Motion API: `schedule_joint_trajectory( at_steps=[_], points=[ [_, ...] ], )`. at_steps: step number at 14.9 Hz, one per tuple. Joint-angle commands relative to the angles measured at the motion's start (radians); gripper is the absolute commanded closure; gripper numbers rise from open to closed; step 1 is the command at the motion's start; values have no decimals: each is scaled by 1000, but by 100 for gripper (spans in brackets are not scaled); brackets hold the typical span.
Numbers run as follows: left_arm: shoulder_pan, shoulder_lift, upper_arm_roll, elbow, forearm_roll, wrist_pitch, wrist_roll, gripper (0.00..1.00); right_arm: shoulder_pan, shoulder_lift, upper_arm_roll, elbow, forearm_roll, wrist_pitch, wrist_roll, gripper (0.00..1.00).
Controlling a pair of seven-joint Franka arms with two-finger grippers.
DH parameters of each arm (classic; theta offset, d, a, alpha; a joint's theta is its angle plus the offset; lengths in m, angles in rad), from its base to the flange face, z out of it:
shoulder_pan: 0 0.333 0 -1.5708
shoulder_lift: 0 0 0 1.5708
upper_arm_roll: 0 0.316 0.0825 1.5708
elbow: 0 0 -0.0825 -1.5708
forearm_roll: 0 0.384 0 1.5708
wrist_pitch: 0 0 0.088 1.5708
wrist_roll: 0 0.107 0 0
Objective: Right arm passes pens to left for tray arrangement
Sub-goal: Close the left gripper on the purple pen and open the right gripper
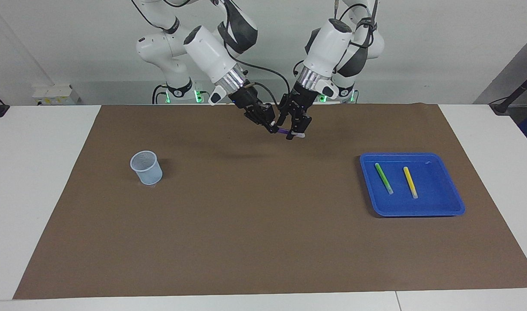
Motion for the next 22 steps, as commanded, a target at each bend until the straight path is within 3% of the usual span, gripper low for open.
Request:
schedule_joint_trajectory(
  at_steps=[1, 2, 3, 5, 6, 14, 15, 16, 17, 22],
  points=[
    [-14, -16, 8, -24, 8, 16, 20, 32, -5, 7, 5, 7, 34, 17, -14, 100],
    [-14, -16, 8, -24, 8, 13, 23, 35, -5, 7, 3, 9, 34, 17, -14, 100],
    [-12, -16, 8, -22, 8, 11, 27, 49, -5, 7, 3, 9, 34, 17, -14, 100],
    [-6, -8, 8, -15, 8, 11, 40, 90, -5, 7, 3, 9, 34, 15, -14, 100],
    [-2, -4, 8, -12, 5, 10, 25, 100, -5, 7, 3, 9, 34, 15, -14, 100],
    [0, -2, 10, 10, -5, -39, 35, 100, -9, 7, 3, 9, 34, 0, -8, 100],
    [0, -2, 10, 13, -5, -39, 35, 100, -11, 7, 3, 10, 34, -11, -8, 73],
    [0, -2, 10, 18, -5, -41, 31, 100, -11, 5, 3, 10, 34, -11, -2, 15],
    [0, -2, 10, 19, -5, -44, 28, 100, -9, 4, 3, 10, 34, -11, -1, 0],
    [1, -4, 13, 19, -1, -53, 95, 100, -32, -6, -3, 9, 12, -115, -27, 0]
  ],
)
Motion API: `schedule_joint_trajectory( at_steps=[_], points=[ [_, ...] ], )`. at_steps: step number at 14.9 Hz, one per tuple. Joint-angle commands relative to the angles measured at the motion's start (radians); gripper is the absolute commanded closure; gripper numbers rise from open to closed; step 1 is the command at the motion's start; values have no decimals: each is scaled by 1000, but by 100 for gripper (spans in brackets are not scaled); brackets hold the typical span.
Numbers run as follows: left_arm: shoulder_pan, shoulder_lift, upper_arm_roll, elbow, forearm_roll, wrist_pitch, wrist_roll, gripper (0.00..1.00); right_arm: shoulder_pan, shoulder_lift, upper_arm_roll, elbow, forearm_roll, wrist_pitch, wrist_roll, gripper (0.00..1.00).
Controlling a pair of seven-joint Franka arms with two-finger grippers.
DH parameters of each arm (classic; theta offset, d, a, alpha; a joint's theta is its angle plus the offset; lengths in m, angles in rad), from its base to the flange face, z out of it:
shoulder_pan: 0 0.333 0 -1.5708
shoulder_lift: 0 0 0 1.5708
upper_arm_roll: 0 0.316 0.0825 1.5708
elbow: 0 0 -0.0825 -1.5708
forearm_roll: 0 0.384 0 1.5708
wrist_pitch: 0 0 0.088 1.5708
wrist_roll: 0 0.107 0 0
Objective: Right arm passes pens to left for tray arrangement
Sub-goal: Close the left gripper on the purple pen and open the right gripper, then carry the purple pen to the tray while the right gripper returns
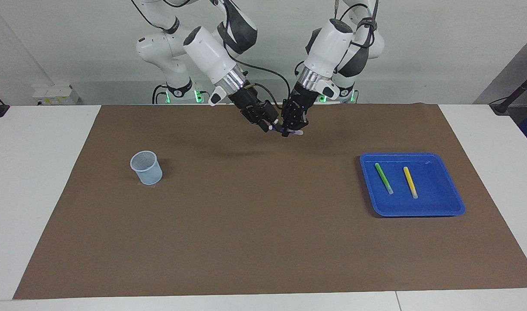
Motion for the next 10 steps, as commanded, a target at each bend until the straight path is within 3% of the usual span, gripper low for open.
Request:
schedule_joint_trajectory(
  at_steps=[1, 3, 7, 10],
  points=[
    [3, -7, 9, 11, -5, -53, 131, 100, -46, -10, 0, 7, -5, -102, -46, 0],
    [11, -13, 12, 26, -3, -155, 385, 100, -97, -19, -2, 9, -87, -214, -78, 0],
    [135, -9, 13, 111, 6, -450, 917, 100, -204, -30, 0, 32, -290, -435, -164, 0],
    [215, -9, 13, 151, 143, -623, 1226, 100, -273, -62, -3, 50, -386, -573, -262, 0]
  ],
)
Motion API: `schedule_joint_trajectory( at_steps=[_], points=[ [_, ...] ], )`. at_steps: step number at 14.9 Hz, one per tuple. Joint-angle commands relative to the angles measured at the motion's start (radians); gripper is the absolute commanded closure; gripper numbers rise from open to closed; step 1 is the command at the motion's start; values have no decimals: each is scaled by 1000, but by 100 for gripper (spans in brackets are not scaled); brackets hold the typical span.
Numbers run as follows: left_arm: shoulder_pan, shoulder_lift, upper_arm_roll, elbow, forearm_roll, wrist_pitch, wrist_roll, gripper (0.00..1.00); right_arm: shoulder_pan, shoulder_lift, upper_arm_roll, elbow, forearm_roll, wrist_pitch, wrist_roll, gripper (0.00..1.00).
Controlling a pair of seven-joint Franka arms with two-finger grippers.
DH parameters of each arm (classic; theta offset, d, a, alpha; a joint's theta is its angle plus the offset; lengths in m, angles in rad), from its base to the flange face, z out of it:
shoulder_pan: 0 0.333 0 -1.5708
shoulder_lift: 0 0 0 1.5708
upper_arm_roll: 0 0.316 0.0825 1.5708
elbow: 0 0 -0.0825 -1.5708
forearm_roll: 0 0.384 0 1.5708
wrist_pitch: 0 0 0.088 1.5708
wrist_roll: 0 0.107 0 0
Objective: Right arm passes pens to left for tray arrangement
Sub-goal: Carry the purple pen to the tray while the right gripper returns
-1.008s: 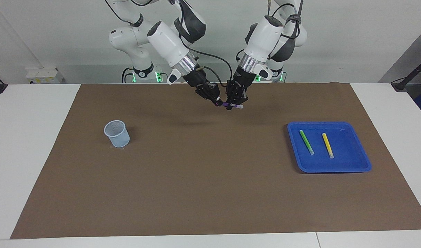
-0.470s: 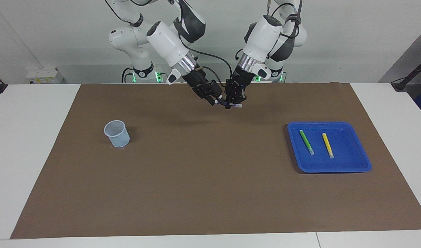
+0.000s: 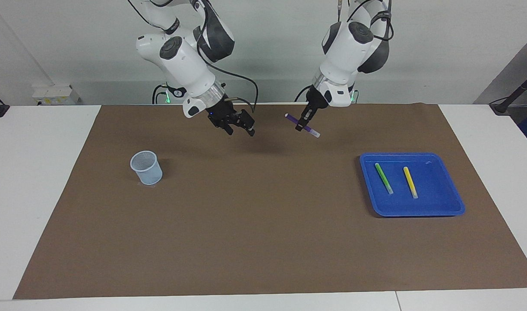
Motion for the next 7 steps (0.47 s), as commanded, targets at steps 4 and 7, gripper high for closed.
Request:
schedule_joint_trajectory(
  at_steps=[4, 7],
  points=[
    [162, -6, -2, 59, 187, -236, 574, 100, -107, -38, 7, 60, -230, -216, -229, 0],
    [244, -8, -2, 57, 252, -271, 812, 100, -182, -33, 7, 106, -300, -308, -342, 0]
  ],
)
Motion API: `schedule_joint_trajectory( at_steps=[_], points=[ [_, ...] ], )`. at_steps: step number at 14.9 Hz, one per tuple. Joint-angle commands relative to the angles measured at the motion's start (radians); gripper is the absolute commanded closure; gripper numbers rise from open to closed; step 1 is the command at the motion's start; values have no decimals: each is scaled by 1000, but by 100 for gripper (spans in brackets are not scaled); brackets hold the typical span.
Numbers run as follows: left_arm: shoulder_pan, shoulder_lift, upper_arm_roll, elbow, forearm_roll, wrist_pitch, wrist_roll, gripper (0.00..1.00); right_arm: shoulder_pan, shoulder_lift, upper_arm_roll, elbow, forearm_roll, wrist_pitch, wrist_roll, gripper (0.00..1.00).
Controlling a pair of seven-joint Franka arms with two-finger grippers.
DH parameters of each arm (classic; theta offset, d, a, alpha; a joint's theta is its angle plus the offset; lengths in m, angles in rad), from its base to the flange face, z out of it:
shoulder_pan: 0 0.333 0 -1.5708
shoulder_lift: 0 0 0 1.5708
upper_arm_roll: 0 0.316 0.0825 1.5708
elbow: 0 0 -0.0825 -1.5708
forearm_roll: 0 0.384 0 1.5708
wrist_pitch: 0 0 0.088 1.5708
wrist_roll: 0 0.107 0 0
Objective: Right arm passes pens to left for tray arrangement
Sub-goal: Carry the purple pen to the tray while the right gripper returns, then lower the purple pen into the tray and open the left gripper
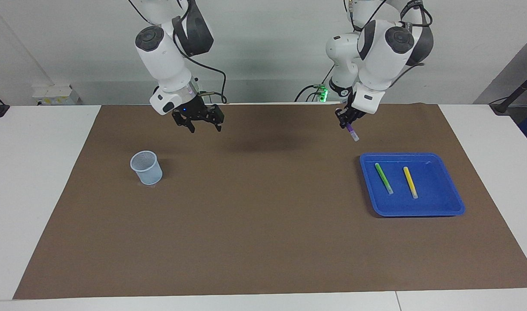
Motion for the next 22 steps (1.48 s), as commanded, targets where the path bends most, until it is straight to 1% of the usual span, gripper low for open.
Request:
schedule_joint_trajectory(
  at_steps=[1, 2, 4, 6, 9, 10, 11, 12, 13, 15, 17, 19, 22],
  points=[
    [89, -9, -9, 12, 68, -43, 217, 100, -73, 9, 6, 53, -36, -71, -111, 0],
    [135, -9, -9, 12, 75, -43, 295, 100, -95, 17, 7, 76, -54, -84, -136, 0],
    [235, -9, -9, 6, 80, -25, 458, 100, -107, 31, 3, 95, -116, -72, -186, 0],
    [323, -6, -8, 6, 112, -3, 602, 100, -94, 38, -39, 89, -122, -39, -232, 0],
    [390, 3, -6, -7, 132, 38, 689, 100, -81, 69, -47, 101, -130, -17, -240, 0],
    [406, 6, -6, -10, 135, 58, 715, 100, -54, 78, -74, 111, -152, -19, -242, 0],
    [427, 20, -6, -10, 149, 72, 736, 100, -11, 78, -135, 113, -176, -23, -248, 0],
    [436, 35, -6, -10, 166, 89, 756, 100, 32, 77, -173, 113, -182, -34, -268, 0],
    [446, 53, -5, -10, 177, 116, 764, 100, 37, 72, -175, 106, -182, -42, -277, 0],
    [466, 102, -5, -10, 184, 177, 778, 100, 26, 72, -177, 104, -183, -45, -285, 0],
    [482, 159, -5, -16, 239, 260, 782, 100, 5, 75, -175, 104, -183, -33, -300, 0],
    [492, 220, -5, -16, 259, 346, 782, 100, 2, 107, -177, 144, -185, -29, -303, 0],
    [496, 284, -5, -16, 275, 421, 778, 100, 2, 111, -174, 148, -186, -34, -299, 0]
  ],
)
